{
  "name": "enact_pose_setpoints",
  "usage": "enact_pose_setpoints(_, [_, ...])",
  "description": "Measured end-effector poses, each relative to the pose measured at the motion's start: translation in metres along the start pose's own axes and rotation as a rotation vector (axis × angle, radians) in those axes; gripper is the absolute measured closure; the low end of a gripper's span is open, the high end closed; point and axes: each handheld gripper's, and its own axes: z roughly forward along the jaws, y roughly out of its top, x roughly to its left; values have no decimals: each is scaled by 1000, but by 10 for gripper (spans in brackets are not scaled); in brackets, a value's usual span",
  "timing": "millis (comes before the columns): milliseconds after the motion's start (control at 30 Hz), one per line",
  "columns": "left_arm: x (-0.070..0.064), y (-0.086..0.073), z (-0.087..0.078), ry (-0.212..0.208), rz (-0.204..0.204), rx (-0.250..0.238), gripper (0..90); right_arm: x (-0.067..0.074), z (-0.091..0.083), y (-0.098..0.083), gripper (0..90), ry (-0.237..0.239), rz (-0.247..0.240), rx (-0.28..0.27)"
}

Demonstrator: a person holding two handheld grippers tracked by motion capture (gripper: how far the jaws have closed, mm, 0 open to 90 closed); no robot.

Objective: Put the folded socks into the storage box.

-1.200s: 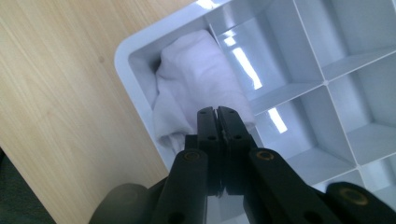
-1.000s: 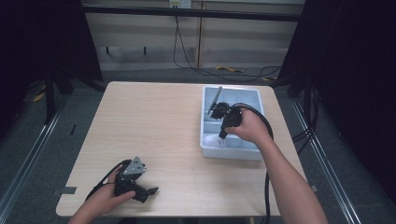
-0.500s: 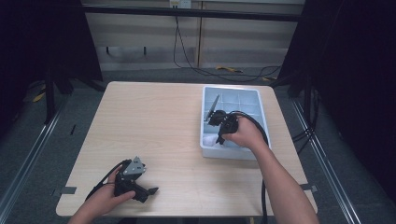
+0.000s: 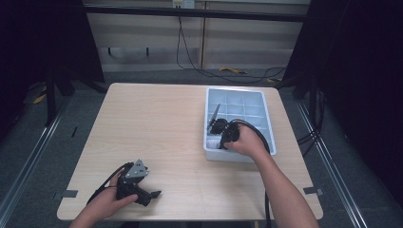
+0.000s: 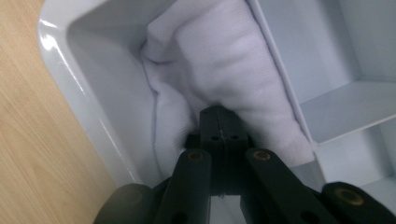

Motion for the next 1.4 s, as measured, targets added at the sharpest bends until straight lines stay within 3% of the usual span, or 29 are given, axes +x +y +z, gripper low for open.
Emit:
enact_pose_setpoints(333, [0,0,0,1,-3,0,0,0,-7,-2,894,-5,12,-13])
enact_pose_setpoints(567, [-1,-1,-1,1,0,7,0,-1,-33,-5,804,-25,23,-51])
enact_pose_setpoints(667, [-1,-1,-2,-1,1,9,0,-1,-42,-8,762,-23,27,-69])
enact_pose_setpoints(1000, [-1,-1,-2,-3,-1,8,0,-1,-58,-17,492,-33,75,-110])
enact_pose_setpoints(1400, [-1,-1,-2,-3,0,6,0,8,-61,-25,355,-30,76,-130])
